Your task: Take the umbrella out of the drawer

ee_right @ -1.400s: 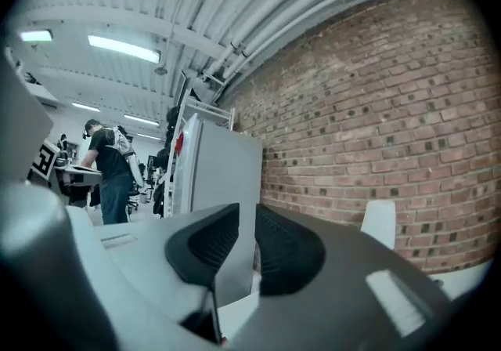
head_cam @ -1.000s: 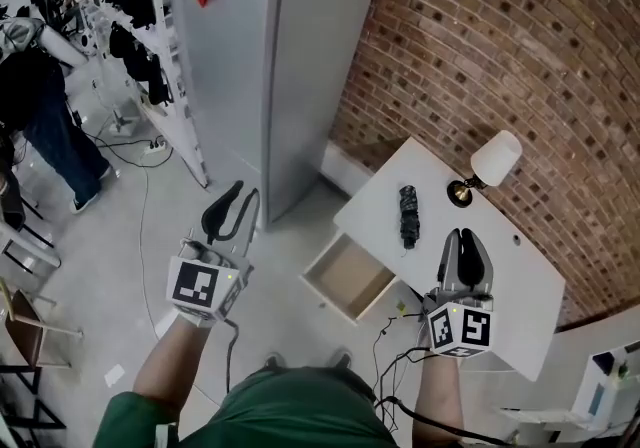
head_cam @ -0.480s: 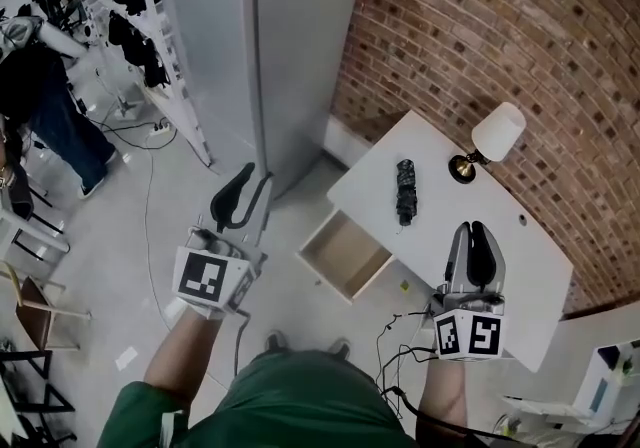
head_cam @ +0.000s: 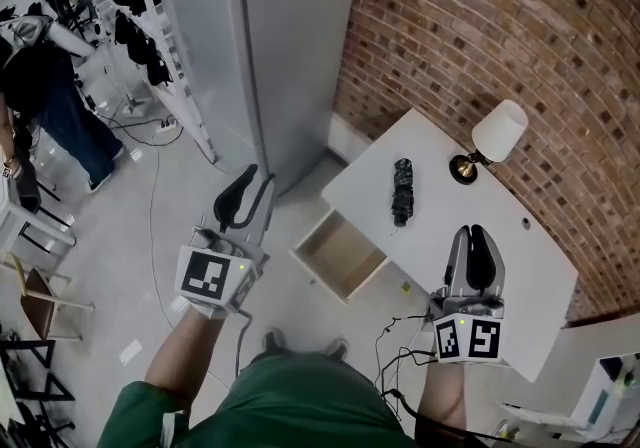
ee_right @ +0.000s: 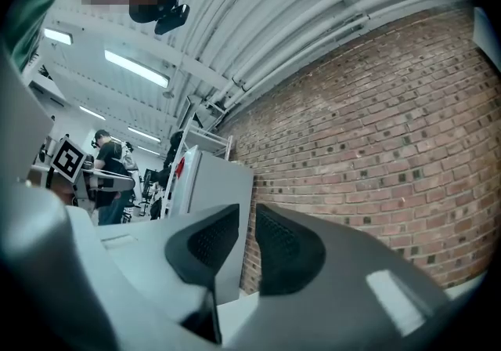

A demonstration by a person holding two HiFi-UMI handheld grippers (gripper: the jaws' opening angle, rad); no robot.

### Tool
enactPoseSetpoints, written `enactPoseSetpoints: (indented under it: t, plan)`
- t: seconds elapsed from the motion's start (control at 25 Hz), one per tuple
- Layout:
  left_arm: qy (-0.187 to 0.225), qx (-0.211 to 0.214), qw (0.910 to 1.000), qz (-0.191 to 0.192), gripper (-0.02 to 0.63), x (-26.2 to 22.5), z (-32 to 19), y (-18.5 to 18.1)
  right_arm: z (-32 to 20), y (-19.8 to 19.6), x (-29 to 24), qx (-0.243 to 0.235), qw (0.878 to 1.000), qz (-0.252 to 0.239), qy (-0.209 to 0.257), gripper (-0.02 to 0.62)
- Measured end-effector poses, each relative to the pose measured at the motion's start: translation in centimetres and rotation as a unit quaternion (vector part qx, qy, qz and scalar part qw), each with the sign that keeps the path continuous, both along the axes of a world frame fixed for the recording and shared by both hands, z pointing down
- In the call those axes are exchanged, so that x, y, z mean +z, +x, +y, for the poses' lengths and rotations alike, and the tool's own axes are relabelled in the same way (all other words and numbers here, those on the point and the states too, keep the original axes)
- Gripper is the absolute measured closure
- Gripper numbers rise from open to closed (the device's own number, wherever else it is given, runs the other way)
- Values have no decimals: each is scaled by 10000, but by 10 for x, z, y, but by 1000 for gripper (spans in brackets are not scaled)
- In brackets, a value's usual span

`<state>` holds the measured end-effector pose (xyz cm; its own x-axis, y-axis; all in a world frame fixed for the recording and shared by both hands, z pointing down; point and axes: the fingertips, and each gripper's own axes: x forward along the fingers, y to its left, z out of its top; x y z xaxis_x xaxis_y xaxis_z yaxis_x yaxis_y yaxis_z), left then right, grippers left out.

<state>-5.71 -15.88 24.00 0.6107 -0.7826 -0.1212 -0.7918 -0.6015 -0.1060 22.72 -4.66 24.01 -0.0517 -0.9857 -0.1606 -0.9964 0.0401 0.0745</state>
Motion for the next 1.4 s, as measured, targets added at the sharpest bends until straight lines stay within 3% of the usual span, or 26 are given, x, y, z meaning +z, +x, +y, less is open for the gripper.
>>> enactPoseSetpoints:
  t: [0.64, 1.4]
  plan:
    - [5, -20, 10000, 4, 499, -2, -1, 10, -1, 9, 2, -78, 9999, -81, -27, 530]
    - [-91, 149, 9998, 23, 508, 1, -1, -6, 9, -16, -1, 29, 9999, 123, -107, 540]
